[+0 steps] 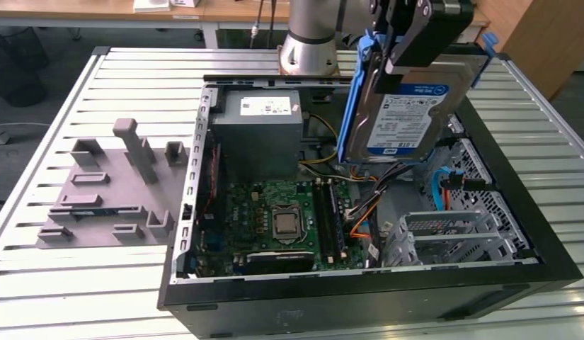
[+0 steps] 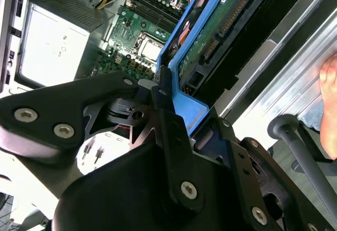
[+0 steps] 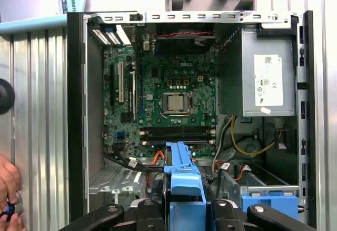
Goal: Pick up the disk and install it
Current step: 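Insert the disk into the insertion slot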
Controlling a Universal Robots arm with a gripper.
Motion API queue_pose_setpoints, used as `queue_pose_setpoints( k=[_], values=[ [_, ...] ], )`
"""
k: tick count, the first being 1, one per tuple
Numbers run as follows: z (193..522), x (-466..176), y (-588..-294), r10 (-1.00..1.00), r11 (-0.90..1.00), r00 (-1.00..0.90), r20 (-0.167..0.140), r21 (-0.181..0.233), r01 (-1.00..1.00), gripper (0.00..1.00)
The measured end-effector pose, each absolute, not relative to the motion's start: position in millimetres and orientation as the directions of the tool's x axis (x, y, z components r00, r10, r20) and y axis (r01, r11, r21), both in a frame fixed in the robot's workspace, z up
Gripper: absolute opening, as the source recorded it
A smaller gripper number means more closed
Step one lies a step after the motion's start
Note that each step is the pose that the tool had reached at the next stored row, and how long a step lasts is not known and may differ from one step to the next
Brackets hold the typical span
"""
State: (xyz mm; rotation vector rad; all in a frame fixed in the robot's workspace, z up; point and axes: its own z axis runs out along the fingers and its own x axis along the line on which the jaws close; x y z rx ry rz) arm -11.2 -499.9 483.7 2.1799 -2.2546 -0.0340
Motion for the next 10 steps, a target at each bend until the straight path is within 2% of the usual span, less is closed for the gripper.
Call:
queue_pose_setpoints(
  k=[10],
  values=[
    [483.7,-11.1,-506.9,-0.999,0.035,-0.036,-0.011,0.019,-0.999,0.36]
  ],
)
